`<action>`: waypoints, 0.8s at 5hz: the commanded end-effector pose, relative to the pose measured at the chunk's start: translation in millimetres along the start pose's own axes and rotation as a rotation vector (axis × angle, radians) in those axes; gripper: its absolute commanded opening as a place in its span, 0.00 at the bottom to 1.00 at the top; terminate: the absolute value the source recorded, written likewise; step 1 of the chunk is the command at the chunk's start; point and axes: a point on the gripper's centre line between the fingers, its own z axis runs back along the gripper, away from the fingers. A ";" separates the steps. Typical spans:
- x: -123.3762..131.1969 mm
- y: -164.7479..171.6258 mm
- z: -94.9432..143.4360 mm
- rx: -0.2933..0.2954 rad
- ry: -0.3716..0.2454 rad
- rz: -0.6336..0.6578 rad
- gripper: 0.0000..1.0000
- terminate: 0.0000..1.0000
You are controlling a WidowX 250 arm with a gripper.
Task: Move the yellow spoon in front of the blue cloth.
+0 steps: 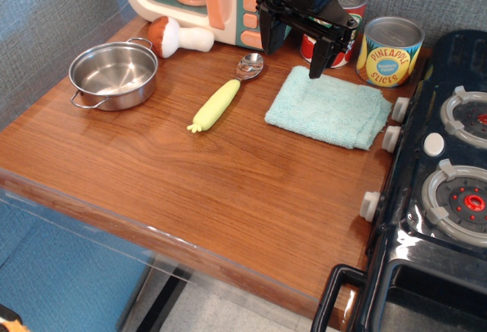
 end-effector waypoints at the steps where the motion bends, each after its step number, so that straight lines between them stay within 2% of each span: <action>1: 0.0 0.0 0.0 0.000 0.000 0.000 1.00 0.00; 4: -33.4 51.4 -23.9 0.015 0.042 0.210 1.00 0.00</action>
